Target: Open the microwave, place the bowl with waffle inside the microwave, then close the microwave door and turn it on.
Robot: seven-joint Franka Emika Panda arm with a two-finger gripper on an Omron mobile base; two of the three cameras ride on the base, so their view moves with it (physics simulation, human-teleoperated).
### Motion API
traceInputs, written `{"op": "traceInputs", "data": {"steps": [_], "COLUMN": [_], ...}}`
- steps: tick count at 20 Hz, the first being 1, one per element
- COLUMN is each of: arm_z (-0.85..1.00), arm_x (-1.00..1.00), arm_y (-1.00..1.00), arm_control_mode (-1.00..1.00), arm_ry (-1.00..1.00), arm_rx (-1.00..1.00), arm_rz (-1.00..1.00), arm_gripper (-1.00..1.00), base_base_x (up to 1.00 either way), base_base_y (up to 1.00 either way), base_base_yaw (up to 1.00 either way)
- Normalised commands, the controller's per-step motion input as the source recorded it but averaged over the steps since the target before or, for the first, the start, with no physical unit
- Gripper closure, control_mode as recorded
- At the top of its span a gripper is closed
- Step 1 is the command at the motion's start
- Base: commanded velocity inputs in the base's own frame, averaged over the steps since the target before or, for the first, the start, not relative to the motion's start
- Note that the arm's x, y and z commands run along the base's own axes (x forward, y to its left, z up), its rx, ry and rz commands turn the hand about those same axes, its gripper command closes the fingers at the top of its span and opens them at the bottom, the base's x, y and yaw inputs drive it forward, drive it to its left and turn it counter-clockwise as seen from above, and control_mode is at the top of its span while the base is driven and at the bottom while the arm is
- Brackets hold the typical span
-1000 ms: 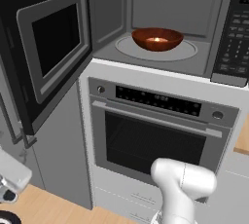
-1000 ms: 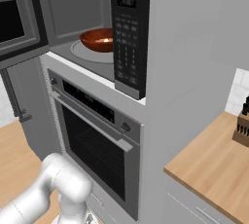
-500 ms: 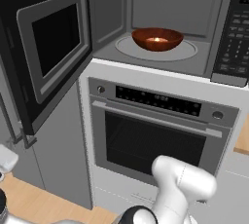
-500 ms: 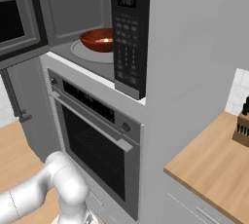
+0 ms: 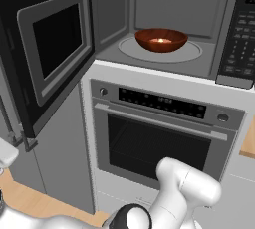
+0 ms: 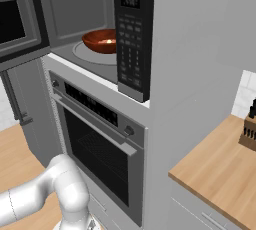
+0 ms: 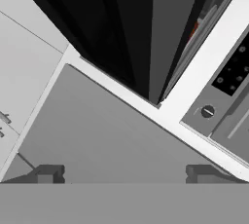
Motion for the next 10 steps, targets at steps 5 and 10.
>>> {"op": "traceInputs", "data": {"steps": [5, 10], "arm_z": [0.0, 0.07], "arm_x": [0.0, 0.01], "arm_y": [-0.7, -0.63], "arm_control_mode": [-1.0, -1.0], "arm_ry": [-0.19, -0.3], "arm_rx": [0.08, 0.08], "arm_rz": [0.0, 0.0], "arm_gripper": [-1.0, -1.0], "base_base_x": [0.0, 0.0], "base_base_y": [0.0, 0.0], "base_base_yaw": [0.0, 0.0]}}
